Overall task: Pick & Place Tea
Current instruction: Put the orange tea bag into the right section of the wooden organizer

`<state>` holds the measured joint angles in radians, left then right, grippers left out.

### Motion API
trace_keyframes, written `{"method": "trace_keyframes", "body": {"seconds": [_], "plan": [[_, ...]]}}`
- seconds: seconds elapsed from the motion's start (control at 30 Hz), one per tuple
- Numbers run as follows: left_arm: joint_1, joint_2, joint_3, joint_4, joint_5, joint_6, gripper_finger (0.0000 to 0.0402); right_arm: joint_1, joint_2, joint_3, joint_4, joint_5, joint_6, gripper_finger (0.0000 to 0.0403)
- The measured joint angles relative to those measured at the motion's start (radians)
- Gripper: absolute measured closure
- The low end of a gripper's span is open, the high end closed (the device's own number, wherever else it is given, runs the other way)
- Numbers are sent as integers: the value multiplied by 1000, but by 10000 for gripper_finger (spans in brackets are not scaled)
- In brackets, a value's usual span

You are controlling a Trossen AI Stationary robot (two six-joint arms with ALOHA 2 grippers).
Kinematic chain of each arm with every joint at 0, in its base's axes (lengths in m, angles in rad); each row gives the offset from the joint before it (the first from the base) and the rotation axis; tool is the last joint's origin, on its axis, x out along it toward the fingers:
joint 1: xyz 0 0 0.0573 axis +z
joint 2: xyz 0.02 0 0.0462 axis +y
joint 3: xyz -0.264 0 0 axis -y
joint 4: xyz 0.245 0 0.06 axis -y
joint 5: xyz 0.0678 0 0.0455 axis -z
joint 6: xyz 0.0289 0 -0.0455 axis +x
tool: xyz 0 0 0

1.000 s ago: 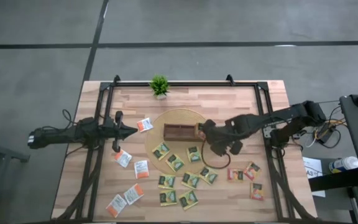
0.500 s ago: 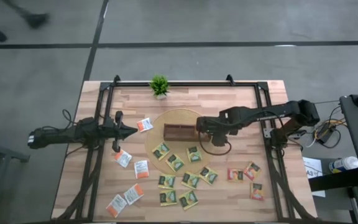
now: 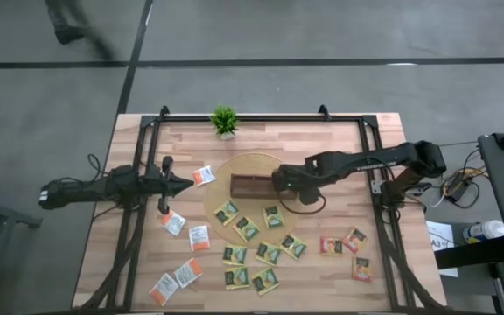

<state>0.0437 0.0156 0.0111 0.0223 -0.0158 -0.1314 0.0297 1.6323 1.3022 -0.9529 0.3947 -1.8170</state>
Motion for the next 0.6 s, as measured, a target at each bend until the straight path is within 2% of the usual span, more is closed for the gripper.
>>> {"method": "trace_keyframes", "body": {"seconds": [0.4,0.6], "plan": [[0,0,0,0,0,0,402,-80,98,0,21,105,-44,394],[0,0,0,0,0,0,402,-87,98,-1,1,107,-30,394]]}}
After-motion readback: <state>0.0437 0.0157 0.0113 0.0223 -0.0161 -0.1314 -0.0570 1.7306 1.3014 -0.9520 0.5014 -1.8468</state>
